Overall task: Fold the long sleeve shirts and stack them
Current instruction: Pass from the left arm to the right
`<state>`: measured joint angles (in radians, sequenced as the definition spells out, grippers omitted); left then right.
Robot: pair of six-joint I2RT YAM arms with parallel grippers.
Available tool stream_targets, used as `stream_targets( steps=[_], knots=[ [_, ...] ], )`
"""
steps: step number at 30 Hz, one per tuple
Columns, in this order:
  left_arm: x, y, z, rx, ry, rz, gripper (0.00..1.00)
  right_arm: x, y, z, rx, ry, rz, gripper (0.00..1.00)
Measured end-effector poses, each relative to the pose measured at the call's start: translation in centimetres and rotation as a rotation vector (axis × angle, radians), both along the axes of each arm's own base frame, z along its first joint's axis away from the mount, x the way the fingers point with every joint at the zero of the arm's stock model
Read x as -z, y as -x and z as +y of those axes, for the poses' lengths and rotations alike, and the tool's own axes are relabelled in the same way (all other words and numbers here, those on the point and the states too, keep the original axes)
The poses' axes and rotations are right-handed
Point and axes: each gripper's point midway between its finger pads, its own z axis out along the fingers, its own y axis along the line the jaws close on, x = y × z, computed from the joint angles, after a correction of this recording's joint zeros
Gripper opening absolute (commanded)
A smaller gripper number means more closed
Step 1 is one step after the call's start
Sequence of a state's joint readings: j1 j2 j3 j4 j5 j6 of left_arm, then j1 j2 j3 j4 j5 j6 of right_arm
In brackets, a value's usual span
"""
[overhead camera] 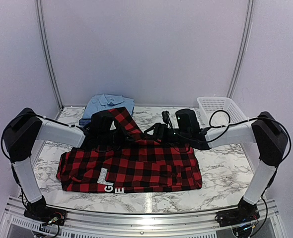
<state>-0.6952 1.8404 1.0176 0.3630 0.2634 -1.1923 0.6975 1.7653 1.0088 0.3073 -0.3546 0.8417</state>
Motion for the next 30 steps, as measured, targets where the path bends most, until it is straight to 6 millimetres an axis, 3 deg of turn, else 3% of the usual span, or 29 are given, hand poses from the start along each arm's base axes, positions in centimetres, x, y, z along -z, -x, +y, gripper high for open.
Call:
stream_targets(
  steps=[12, 17, 23, 27, 30],
  knots=[
    [-2.1, 1.0, -2.3, 0.052, 0.101, -0.063, 0.00, 3.8, 0.6, 0.9, -0.009, -0.050, 0.147, 0.65],
    [-1.2, 2.2, -2.7, 0.075, 0.100, -0.047, 0.00, 4.9, 0.7, 1.3, -0.012, -0.065, 0.188, 0.57],
    [0.0, 3.6, -2.9, 0.101, 0.086, -0.023, 0.00, 4.3, 0.3, 1.7, -0.012, -0.101, 0.188, 0.48],
    [-0.1, 4.1, -3.3, 0.113, 0.088, -0.025, 0.00, 3.9, 0.3, 2.0, -0.017, -0.122, 0.191, 0.37],
    [-0.2, 4.2, -3.5, 0.124, 0.090, -0.029, 0.01, 4.2, 0.3, 2.0, -0.020, -0.121, 0.196, 0.20]
  ],
)
